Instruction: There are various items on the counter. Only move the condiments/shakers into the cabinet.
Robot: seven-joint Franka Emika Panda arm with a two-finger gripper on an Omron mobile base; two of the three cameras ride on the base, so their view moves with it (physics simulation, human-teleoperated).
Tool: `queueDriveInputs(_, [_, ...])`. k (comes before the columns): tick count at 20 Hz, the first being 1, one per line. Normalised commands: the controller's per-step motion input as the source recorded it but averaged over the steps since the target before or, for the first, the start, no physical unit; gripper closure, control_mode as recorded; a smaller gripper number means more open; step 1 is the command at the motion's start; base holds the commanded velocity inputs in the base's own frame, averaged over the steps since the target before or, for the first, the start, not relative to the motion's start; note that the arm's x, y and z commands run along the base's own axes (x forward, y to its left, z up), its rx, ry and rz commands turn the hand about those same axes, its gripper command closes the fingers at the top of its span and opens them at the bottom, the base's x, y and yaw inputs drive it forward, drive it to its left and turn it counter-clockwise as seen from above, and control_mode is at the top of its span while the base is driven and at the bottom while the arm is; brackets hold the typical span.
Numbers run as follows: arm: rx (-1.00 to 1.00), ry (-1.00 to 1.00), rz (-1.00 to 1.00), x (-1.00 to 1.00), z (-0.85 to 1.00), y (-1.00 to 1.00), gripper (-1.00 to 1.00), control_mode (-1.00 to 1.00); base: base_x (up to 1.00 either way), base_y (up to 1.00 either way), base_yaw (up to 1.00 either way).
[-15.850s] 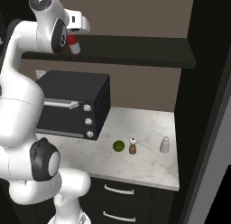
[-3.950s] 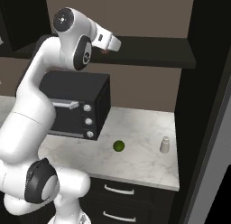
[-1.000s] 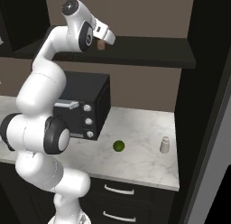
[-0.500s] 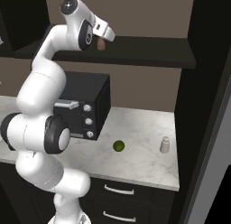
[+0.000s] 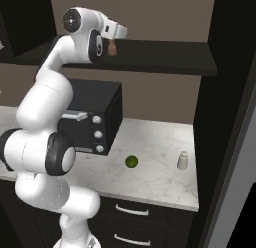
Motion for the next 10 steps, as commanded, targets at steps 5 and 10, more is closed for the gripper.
queueDriveInputs(5, [0.03,-0.14,0.0,-0.99,0.23,-0.2,-1.0,-1.0,0.0,0.0,0.0])
queueDriveInputs(10, [0.12,-0.06,-0.04,-1.0,0.35,-0.45,-1.0,-1.0,0.0,0.0,0.0])
